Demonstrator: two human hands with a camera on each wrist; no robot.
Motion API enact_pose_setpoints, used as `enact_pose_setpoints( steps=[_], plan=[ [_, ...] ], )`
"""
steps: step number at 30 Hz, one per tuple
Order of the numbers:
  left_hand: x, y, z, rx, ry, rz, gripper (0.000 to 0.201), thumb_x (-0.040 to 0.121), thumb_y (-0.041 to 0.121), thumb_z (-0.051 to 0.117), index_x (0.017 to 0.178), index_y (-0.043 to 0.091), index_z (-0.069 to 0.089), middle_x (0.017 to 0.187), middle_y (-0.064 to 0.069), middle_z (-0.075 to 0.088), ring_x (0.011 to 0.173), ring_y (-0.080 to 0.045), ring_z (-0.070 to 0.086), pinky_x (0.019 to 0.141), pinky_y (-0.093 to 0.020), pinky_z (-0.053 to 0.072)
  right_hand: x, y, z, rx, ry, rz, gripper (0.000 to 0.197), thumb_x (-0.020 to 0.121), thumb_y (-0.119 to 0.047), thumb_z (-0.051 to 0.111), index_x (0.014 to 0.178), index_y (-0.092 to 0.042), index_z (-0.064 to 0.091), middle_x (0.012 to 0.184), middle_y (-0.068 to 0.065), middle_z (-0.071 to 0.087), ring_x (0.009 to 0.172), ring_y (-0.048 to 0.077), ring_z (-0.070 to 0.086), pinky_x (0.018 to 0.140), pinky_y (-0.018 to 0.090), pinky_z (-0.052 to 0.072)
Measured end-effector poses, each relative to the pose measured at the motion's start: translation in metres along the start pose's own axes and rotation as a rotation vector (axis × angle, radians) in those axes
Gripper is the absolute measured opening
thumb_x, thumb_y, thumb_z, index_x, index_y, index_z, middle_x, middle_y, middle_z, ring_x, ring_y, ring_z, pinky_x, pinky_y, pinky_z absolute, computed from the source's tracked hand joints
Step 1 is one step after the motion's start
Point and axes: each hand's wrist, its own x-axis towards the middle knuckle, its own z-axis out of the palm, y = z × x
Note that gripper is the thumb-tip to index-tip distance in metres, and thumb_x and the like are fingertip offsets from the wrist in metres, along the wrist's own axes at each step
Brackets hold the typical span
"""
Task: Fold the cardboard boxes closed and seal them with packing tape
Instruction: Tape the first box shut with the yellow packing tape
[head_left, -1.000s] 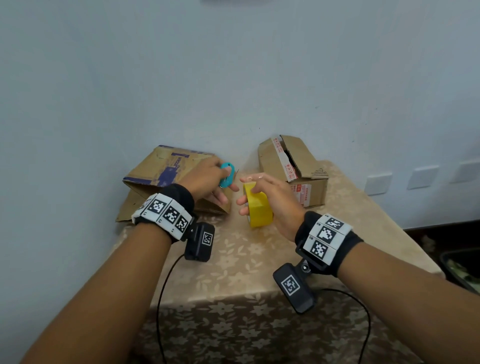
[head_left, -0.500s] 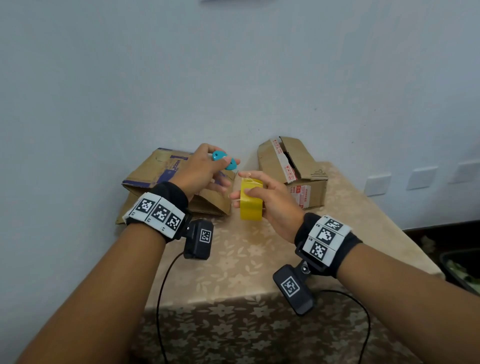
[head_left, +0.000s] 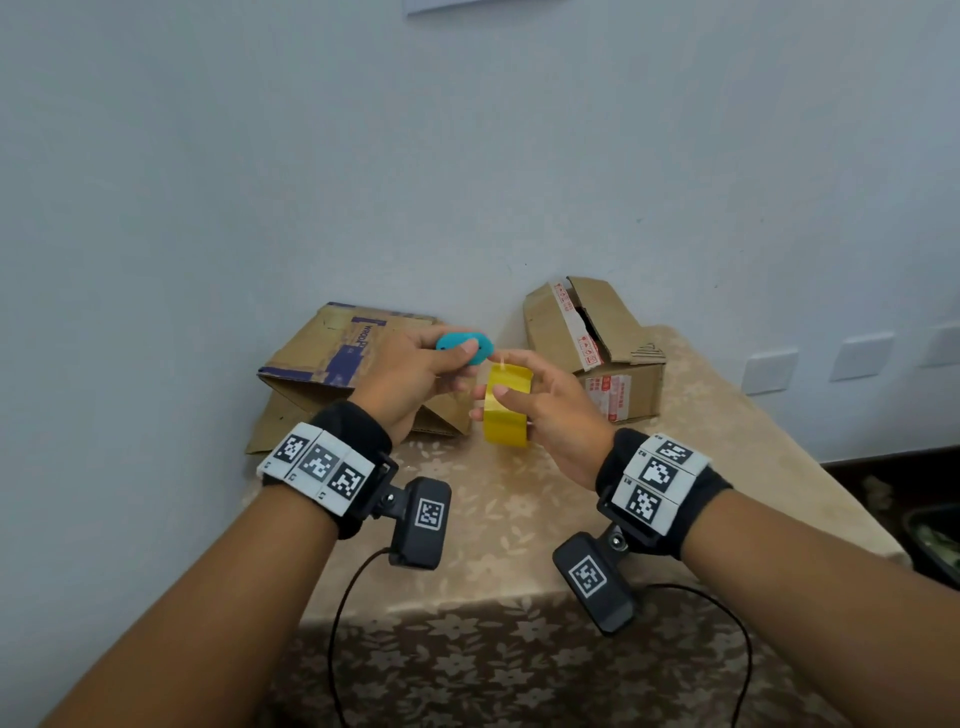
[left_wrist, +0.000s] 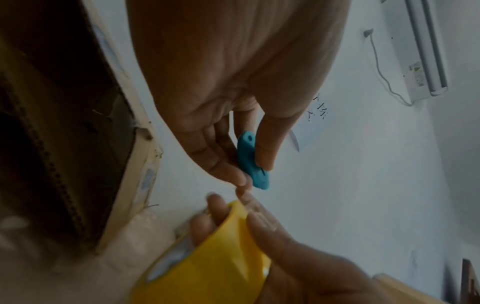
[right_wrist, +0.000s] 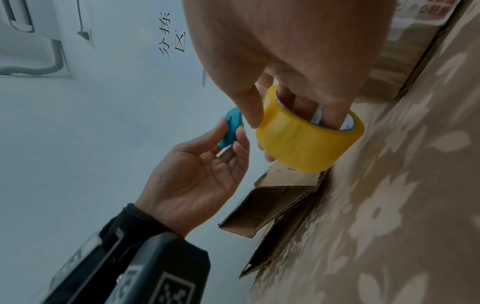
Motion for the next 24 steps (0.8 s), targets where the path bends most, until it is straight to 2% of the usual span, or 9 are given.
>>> enact_pose_setpoints(
  steps=[3,7,9,12,14,16,17,20,24],
  plan=[
    [-0.004,-0.005,-0.001,-0.015,-0.002,-0.016,0.016,0.097,0.004,0.063,0.112,0.002,0.068,0.094,-0.013,0.075,0.079,-0.018,0.075,0.065,-0.021,0.059,0.002,0.001,0.000,0.006,0.008,-0.003,0.038,0.101,-0.002,0.058,0.136,-0.016,0.058,0.120,0.017,0.073,0.094,0.030,0.075,0.077,0.035,0.061],
    [-0.004,-0.008,-0.003,0.015,0.018,-0.048,0.018,0.101,0.009,0.059,0.118,0.003,0.056,0.102,-0.017,0.076,0.081,-0.024,0.074,0.060,-0.025,0.057,0.005,0.004,0.000,0.006,0.016,-0.007,0.038,0.100,0.000,0.058,0.136,-0.014,0.060,0.125,0.014,0.072,0.100,0.034,0.074,0.083,0.041,0.060],
    [-0.003,-0.010,-0.003,0.057,0.007,-0.041,0.020,0.104,0.011,0.054,0.123,0.005,0.052,0.100,-0.014,0.074,0.076,-0.021,0.072,0.056,-0.024,0.054,0.005,0.004,0.001,0.017,0.028,0.000,0.038,0.100,0.001,0.058,0.135,-0.015,0.061,0.126,0.015,0.071,0.099,0.031,0.074,0.080,0.038,0.060],
    [-0.001,-0.015,-0.001,0.135,-0.045,0.009,0.024,0.107,0.012,0.047,0.129,0.005,0.056,0.093,-0.011,0.069,0.068,-0.015,0.065,0.053,-0.022,0.049,0.005,0.001,0.001,0.054,0.037,0.017,0.040,0.100,0.005,0.057,0.135,-0.014,0.060,0.126,0.018,0.070,0.103,0.026,0.073,0.072,0.030,0.060],
    [-0.001,-0.018,0.000,0.188,-0.057,0.051,0.020,0.108,0.013,0.045,0.120,0.006,0.059,0.086,-0.007,0.067,0.061,-0.012,0.061,0.049,-0.021,0.045,0.005,0.001,0.001,0.056,0.027,0.023,0.044,0.099,0.007,0.056,0.137,-0.015,0.059,0.126,0.016,0.070,0.110,0.024,0.073,0.074,0.032,0.062],
    [-0.003,-0.018,0.002,0.220,-0.053,0.066,0.016,0.109,0.016,0.044,0.112,0.008,0.058,0.082,-0.005,0.065,0.055,-0.013,0.058,0.044,-0.021,0.041,0.007,0.003,0.001,0.005,0.030,0.018,0.046,0.099,0.007,0.057,0.138,-0.017,0.058,0.124,0.016,0.071,0.113,0.028,0.071,0.087,0.041,0.060],
    [-0.004,-0.018,0.003,0.227,-0.049,0.060,0.016,0.109,0.018,0.044,0.110,0.008,0.056,0.080,-0.004,0.063,0.052,-0.013,0.054,0.042,-0.020,0.039,0.007,0.003,0.001,-0.008,0.031,0.014,0.046,0.099,0.007,0.057,0.138,-0.017,0.058,0.123,0.017,0.072,0.111,0.030,0.072,0.089,0.043,0.058],
    [-0.005,-0.019,0.004,0.194,-0.043,0.007,0.017,0.109,0.022,0.044,0.107,0.007,0.052,0.072,-0.004,0.051,0.044,-0.010,0.041,0.040,-0.018,0.031,0.007,0.006,0.001,-0.032,0.027,-0.009,0.046,0.098,0.009,0.056,0.138,-0.013,0.058,0.121,0.022,0.070,0.101,0.033,0.072,0.084,0.040,0.059],
    [-0.011,-0.017,0.003,0.130,-0.120,-0.047,0.020,0.109,0.023,0.043,0.098,0.010,0.051,0.066,-0.002,0.041,0.038,-0.005,0.030,0.037,-0.017,0.023,0.006,0.009,-0.003,-0.087,0.004,-0.046,0.045,0.097,0.014,0.054,0.135,-0.010,0.059,0.116,0.022,0.069,0.091,0.027,0.072,0.076,0.031,0.060]
  ],
)
